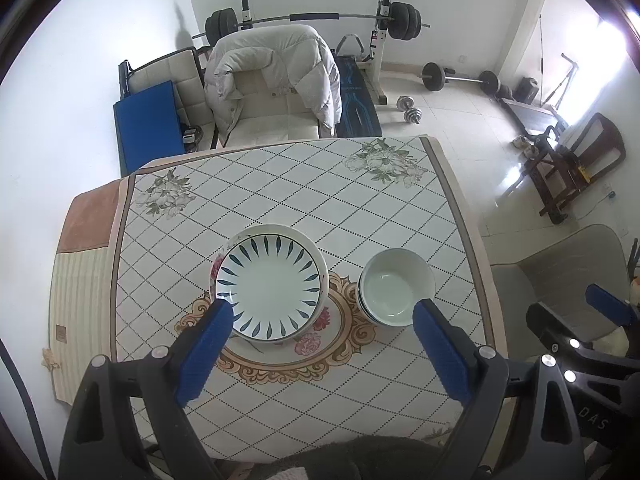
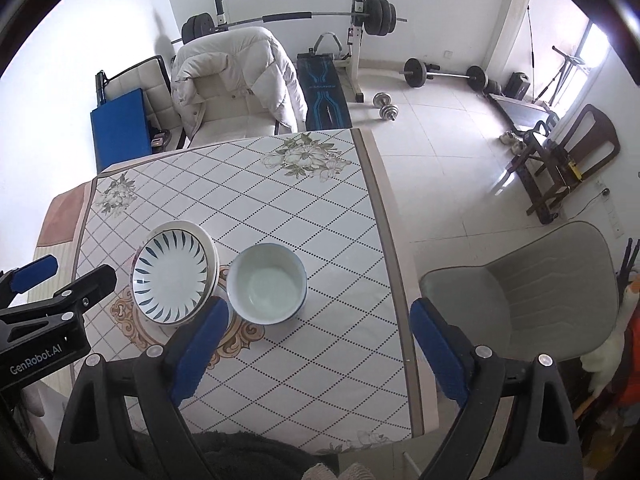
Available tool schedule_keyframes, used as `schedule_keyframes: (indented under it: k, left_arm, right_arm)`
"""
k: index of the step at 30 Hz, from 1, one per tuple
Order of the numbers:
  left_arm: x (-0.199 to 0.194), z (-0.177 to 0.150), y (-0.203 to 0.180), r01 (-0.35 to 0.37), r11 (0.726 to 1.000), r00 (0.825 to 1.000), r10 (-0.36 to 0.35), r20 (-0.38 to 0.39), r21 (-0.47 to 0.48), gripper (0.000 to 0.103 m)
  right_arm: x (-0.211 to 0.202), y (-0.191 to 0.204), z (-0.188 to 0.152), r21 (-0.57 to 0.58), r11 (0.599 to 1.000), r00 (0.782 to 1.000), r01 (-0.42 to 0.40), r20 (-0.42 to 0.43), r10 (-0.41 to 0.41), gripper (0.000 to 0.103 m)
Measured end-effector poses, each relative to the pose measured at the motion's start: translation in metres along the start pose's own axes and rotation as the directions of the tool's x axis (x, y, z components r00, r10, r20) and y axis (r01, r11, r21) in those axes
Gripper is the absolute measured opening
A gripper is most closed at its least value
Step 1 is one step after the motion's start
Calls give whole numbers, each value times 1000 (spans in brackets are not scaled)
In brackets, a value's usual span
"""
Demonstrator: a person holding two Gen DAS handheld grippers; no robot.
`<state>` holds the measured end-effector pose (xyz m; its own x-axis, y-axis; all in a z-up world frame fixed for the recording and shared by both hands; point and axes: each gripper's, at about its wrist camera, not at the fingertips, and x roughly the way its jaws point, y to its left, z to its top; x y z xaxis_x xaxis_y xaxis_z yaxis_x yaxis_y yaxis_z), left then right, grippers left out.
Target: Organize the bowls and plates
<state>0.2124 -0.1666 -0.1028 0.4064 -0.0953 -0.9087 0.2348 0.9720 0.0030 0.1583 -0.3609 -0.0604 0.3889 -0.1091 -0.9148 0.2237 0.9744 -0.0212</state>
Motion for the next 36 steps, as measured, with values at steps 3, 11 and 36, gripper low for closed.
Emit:
schedule_keyframes:
  k: [3, 11, 36]
  left_arm:
    - [-10, -2, -1, -1, 1000, 1000, 0, 19, 2, 92]
    - [-33, -8, -3, 9, 1000, 998, -9, 64, 1, 92]
    - [63, 19, -16, 68, 995, 994, -60, -92, 75, 92]
  right_arm:
    - [-14, 1, -3, 7, 1000, 1000, -9, 11, 9, 94]
    - [-48, 3, -10, 12, 1000, 998, -8, 59, 7, 94]
    - [20, -25, -10, 59, 997, 999, -44, 3, 44, 101]
